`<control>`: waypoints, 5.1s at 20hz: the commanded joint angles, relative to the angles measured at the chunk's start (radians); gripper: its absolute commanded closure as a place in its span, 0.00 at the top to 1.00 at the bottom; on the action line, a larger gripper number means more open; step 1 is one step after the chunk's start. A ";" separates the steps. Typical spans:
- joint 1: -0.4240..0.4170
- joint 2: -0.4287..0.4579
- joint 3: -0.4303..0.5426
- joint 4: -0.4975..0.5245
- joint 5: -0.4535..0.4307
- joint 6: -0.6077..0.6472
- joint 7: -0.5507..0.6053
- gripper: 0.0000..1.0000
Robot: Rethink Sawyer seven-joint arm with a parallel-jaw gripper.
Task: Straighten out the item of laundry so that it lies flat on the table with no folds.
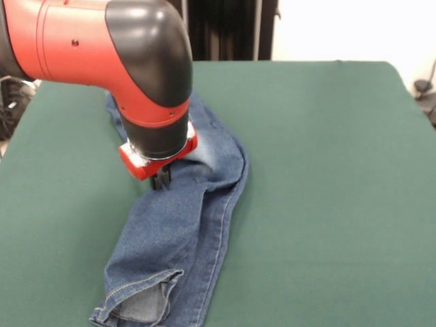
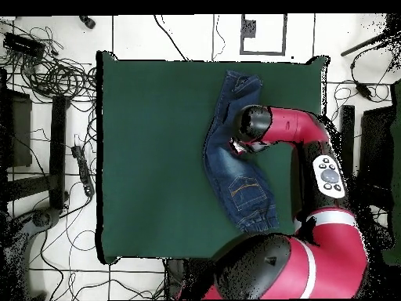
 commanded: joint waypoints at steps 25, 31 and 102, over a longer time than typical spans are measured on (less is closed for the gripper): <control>-0.069 0.006 0.194 -0.027 -0.182 -0.077 -0.326 0.00; -0.084 0.023 0.239 -0.068 -0.194 -0.029 -0.387 0.00; -0.076 -0.185 0.138 0.235 -0.149 -0.151 -0.064 1.00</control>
